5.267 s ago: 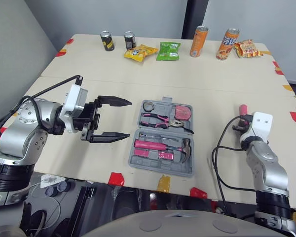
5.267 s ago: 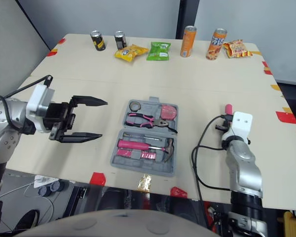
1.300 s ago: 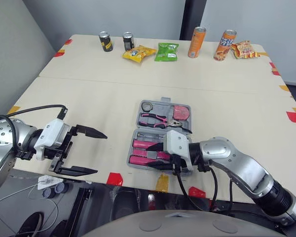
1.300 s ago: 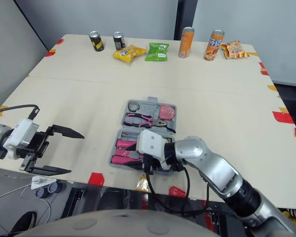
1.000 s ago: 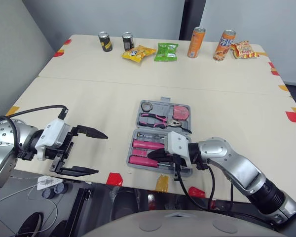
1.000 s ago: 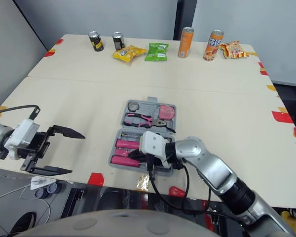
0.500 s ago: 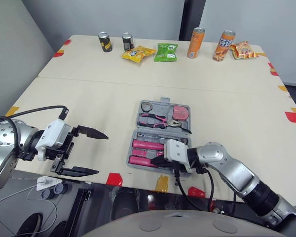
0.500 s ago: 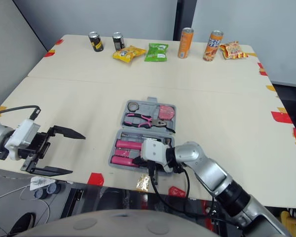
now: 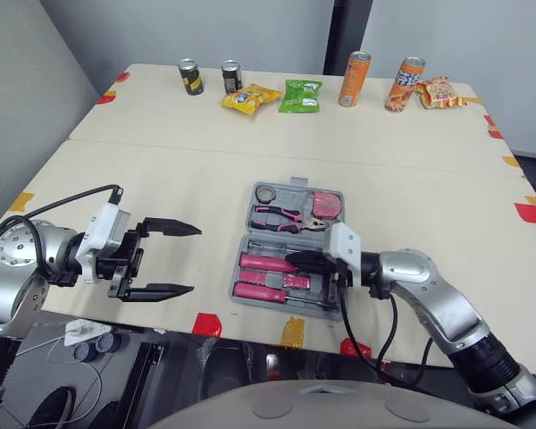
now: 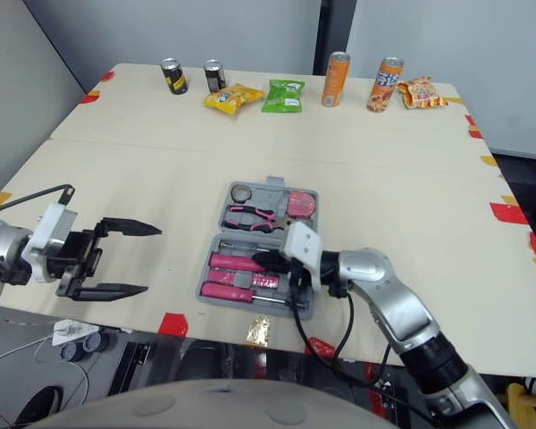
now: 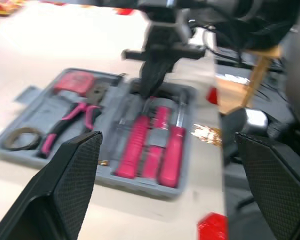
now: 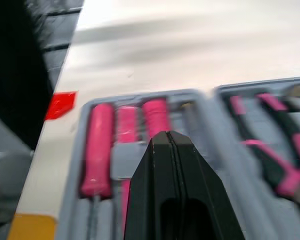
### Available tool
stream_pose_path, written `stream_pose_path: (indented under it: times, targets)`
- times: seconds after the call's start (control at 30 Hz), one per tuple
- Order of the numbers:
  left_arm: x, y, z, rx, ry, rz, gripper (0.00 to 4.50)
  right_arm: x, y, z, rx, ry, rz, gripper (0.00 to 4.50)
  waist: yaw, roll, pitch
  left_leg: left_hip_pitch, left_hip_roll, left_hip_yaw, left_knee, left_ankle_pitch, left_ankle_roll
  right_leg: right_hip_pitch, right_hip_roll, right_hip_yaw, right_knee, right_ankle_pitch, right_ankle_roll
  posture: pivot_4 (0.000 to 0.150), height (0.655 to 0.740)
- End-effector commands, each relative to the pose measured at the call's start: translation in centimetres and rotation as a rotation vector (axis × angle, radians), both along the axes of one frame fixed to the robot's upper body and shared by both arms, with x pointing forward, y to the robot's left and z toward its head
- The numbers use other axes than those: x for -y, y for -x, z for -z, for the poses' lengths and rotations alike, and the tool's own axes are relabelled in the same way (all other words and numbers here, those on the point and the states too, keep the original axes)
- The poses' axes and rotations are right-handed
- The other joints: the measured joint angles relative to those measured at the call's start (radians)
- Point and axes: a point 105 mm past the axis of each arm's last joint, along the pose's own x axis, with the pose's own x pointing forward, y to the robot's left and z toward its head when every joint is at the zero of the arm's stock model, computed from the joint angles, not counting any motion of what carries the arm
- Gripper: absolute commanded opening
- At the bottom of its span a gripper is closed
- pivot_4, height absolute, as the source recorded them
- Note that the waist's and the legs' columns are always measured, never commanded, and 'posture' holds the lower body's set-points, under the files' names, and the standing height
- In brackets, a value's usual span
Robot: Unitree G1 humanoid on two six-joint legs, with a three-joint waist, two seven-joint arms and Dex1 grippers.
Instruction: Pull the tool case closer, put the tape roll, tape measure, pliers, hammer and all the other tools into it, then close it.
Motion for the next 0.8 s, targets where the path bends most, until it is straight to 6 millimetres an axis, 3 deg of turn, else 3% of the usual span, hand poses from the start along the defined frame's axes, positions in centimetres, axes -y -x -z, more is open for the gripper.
stream_pose_path:
  times: [0.03,0.1,0.2,0.37,0.57,0.67,0.8]
  targets:
    - [-1.4,-1.6,-0.5,0.007,0.077,-0.165,4.5,3.1,-0.5,-1.9,0.049,-0.074,0.109,0.01,0.002,0.0,0.0,0.0,0.0,0.0,0.0,0.0,0.0,0.0,0.0,0.0,0.0,0.0,0.0,0.15,0.74]
    - [-2.1,-2.2,-0.1,0.001,0.103,-0.235,4.5,4.7,-0.7,-1.8,0.058,-0.075,0.166,0.01,0.002,0.0,0.0,0.0,0.0,0.0,0.0,0.0,0.0,0.0,-0.001,0.0,-0.001,0.0,0.0,0.15,0.74]
    - [-4.2,-3.1,1.2,-0.019,0.134,-0.399,4.5,9.9,-1.1,-1.3,0.054,-0.098,0.375,0.01,0.001,-0.001,-0.001,0.0,0.0,0.0,0.0,0.0,0.0,0.0,0.0,0.0,-0.001,0.0,0.0,0.15,0.74]
    - [-7.5,-3.7,3.0,-0.033,0.157,-0.592,4.5,16.0,-0.5,-0.3,0.06,-0.088,0.603,0.01,0.001,-0.001,-0.001,0.0,0.0,0.0,0.0,0.0,0.001,0.001,-0.001,0.0,-0.006,0.0,0.0,0.15,0.74]
    - [-8.7,-4.1,5.7,-0.032,0.066,-0.656,4.5,18.6,0.5,1.1,0.042,-0.036,0.671,0.01,-0.007,-0.001,-0.001,0.001,0.0,-0.002,0.0,0.0,0.001,0.005,-0.001,-0.003,-0.008,0.0,-0.001,0.15,0.74]
    - [-9.3,-4.9,5.8,-0.026,0.085,-0.696,4.5,19.1,0.4,0.9,0.017,-0.085,0.683,0.01,-0.01,-0.001,-0.001,0.001,0.0,-0.003,0.0,0.0,0.002,0.005,-0.001,-0.003,-0.008,0.0,-0.001,0.15,0.74]
    - [-10.7,-5.3,5.9,-0.057,0.144,-0.768,4.5,22.2,-0.1,0.5,0.061,-0.12,0.836,1.16,-0.015,-0.001,-0.001,0.001,0.0,-0.004,0.0,0.0,0.003,0.005,-0.001,-0.004,-0.007,-0.001,-0.001,0.15,0.74]
